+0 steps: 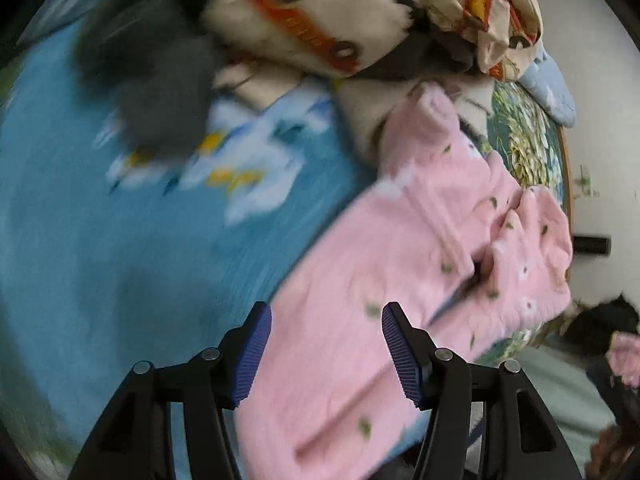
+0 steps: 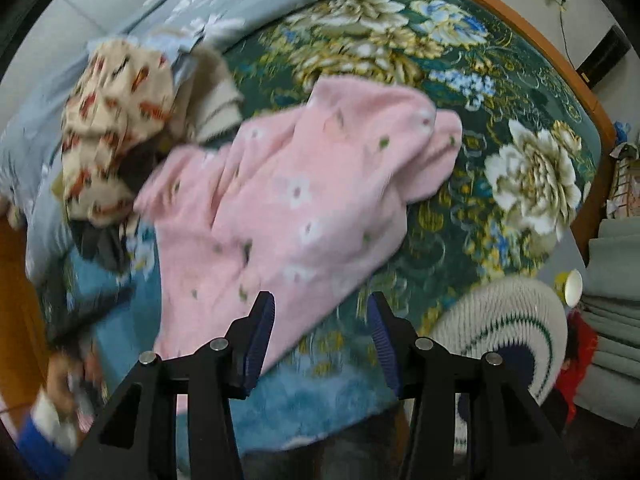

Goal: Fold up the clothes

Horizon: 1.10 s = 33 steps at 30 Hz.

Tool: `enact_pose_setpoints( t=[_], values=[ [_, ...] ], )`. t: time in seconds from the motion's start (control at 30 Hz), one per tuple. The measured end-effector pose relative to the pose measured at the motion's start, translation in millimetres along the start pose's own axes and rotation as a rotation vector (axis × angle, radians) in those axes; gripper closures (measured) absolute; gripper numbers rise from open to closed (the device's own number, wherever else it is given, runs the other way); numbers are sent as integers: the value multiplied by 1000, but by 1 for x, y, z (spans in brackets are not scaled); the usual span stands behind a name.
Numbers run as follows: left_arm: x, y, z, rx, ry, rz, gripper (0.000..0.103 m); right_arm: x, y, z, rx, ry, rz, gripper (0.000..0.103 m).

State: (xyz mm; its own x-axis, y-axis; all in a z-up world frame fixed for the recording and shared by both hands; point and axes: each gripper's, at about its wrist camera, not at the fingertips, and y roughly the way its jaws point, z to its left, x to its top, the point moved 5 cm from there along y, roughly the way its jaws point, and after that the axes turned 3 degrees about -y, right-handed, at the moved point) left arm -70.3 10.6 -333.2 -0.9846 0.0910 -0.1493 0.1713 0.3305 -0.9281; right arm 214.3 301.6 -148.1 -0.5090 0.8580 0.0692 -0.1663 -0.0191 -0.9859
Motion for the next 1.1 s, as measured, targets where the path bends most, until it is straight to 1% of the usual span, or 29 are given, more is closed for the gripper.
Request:
enact_pose_setpoints(
  t=[0.07,0.1,0.2,0.3,0.33,0.37,0.4,0.43,0.53,0.6,0.67,0.7,0.73,0.8,0.83,0.93,1.0,1.03,1.1],
  values=[
    [20,20,-12,23,86,10,41,-13,-8,-1,-24,6,5,54],
    [28,29,-16,21,113,15,41,-18,-14,-4,-41,20,4,54],
    [43,52,-29,1,167,42,41,-29,-26,-17,-85,78,4,54],
    [47,73,-38,-9,211,91,44,-32,-33,-25,-134,104,19,54],
    [46,77,-40,-13,216,107,50,-31,-34,-26,-147,104,23,54],
    [44,79,-42,-17,215,118,76,-29,-34,-24,-151,101,26,54],
    [42,80,-43,-20,210,127,90,-25,-33,-21,-149,97,27,54],
    [39,81,-45,-23,205,135,96,-22,-32,-18,-147,92,29,54],
    [25,65,-44,-100,169,98,97,-11,-29,-7,-136,67,31,54],
    [13,41,-30,-150,119,25,97,-3,-23,9,-118,23,29,54],
    [0,13,-3,-180,40,-60,97,5,-18,24,-101,-15,29,54],
    [-5,-1,13,-186,-3,-100,97,7,-15,30,-92,-26,30,54],
    [-13,-18,38,-174,-63,-150,97,8,-12,36,-81,-36,32,54],
    [-27,-47,87,-127,-179,-233,97,11,-7,48,-62,-54,35,54],
    [-39,-66,118,-99,-258,-284,97,11,-5,54,-52,-62,33,54],
    [-83,-109,198,-27,-468,-408,97,8,-3,65,-34,-83,24,54],
    [-121,-138,251,37,-612,-483,98,5,-3,69,-26,-89,18,54],
    [-139,-150,274,66,-672,-507,98,3,-4,69,-23,-88,14,54],
    [-171,-164,302,102,-758,-544,98,-1,-7,68,-17,-82,3,54]
  ],
)
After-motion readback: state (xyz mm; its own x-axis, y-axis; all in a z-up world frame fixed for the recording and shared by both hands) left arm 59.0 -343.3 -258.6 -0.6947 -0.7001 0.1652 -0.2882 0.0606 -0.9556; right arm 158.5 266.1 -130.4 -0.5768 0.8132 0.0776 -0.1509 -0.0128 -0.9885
